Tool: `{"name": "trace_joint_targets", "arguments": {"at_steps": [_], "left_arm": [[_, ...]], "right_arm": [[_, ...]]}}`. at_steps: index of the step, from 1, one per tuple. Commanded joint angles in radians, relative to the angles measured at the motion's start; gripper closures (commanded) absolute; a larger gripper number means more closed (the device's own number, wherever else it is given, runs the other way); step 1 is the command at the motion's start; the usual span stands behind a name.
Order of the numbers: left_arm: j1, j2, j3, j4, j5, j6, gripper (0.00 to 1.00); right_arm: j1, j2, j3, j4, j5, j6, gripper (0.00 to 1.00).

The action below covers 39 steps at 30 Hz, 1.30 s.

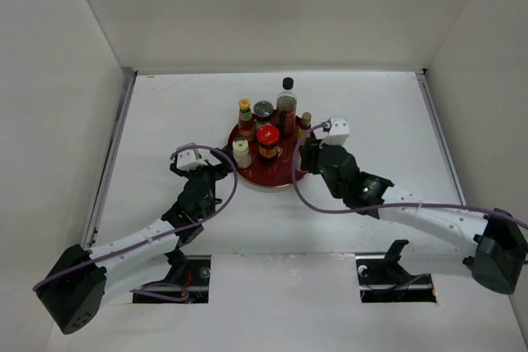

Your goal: Organize the condiment bottles

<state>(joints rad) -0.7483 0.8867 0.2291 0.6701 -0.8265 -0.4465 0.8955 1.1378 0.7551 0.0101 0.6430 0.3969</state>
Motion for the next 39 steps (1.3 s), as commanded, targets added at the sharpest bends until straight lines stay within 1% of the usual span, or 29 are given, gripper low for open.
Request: {"name": "trace_joint_targets", "arguments": {"at_steps": [1,4,6,9,11,13,16,18,22,25,28,31,33,35,39], "left_arm": [[0.005,-0.002,0.015,0.049,0.0,-0.009,0.0],[0.02,-0.011,0.015,0.037,0.009,-0.011,0.0],[0.025,-0.006,0.018,0.033,0.009,-0.014,0.0],[0.034,0.003,0.036,0.0,0.02,-0.018,0.0],[0.04,0.003,0.058,-0.053,0.032,-0.03,0.0],[0.062,0.008,0.079,-0.105,0.033,-0.061,0.0],[0.1,0.014,0.125,-0.22,0.044,-0.121,0.0],[0.123,0.029,0.17,-0.311,0.047,-0.145,0.0],[0.137,0.046,0.249,-0.45,0.05,-0.156,0.0],[0.125,0.046,0.303,-0.545,0.052,-0.153,0.0],[0.097,0.038,0.341,-0.641,0.053,-0.155,0.0],[0.068,0.024,0.349,-0.678,0.053,-0.156,0.0],[0.041,0.015,0.345,-0.684,0.049,-0.158,0.0],[0.004,0.006,0.345,-0.688,0.043,-0.158,0.0],[-0.048,-0.006,0.351,-0.695,0.04,-0.158,0.0]], "right_arm": [[0.026,0.107,0.065,0.183,-0.04,-0.022,0.55],[0.027,0.253,0.113,0.26,-0.051,-0.064,0.55],[0.027,0.333,0.142,0.271,-0.048,-0.084,0.55],[0.027,0.408,0.158,0.287,-0.046,-0.089,0.54],[0.027,0.427,0.155,0.297,-0.039,-0.09,0.51],[0.027,0.432,0.142,0.3,-0.046,-0.078,0.41],[0.027,0.41,0.133,0.286,-0.048,-0.076,0.15],[0.027,0.363,0.116,0.275,-0.046,-0.076,0.0],[0.021,0.21,0.061,0.261,-0.036,-0.075,0.0],[-0.014,0.067,-0.017,0.264,0.003,-0.069,0.0],[-0.08,-0.064,-0.129,0.28,0.091,-0.011,0.0],[-0.183,-0.179,-0.256,0.287,0.158,0.093,0.0],[-0.25,-0.216,-0.316,0.289,0.155,0.166,0.0],[-0.328,-0.217,-0.349,0.281,0.112,0.207,0.0],[-0.369,-0.178,-0.355,0.304,0.038,0.241,0.0]]}}
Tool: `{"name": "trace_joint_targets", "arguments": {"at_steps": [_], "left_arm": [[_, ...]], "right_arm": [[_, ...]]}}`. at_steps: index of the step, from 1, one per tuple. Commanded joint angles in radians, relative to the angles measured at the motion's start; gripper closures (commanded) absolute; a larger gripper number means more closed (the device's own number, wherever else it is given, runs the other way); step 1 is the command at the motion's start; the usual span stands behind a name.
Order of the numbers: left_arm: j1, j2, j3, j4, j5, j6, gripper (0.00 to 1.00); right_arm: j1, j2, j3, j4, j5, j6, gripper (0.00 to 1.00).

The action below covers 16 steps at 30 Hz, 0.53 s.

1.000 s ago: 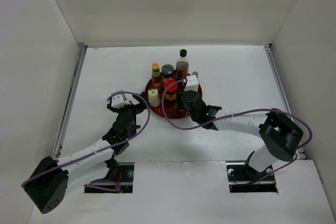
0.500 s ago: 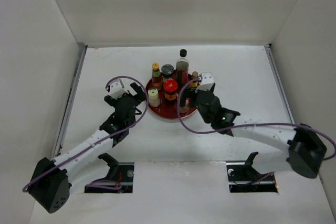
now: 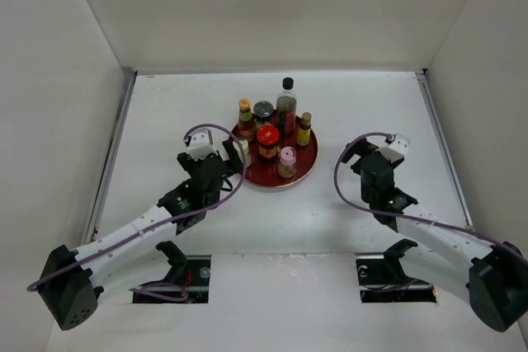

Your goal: Organize the condiment bottles

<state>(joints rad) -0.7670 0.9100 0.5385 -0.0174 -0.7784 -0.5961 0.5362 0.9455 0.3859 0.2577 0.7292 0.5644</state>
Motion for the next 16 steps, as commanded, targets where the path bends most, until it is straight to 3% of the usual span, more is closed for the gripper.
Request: {"name": "trace_joint_targets", "arguments": {"at_steps": [1,9,16], "left_arm": [[-0.044,-0.034,0.034,0.002,-0.012,-0.008,0.0],[-0.126,-0.03,0.028,0.048,-0.047,-0.002,0.0],[-0.11,-0.049,0.029,0.019,-0.101,0.005,0.0]], "right_arm": [[-0.009,0.025,0.019,0.061,-0.054,0.071,0.0],[-0.002,0.044,0.018,0.081,-0.07,0.061,0.0],[-0.002,0.029,0.011,0.086,-0.07,0.051,0.0]]}}
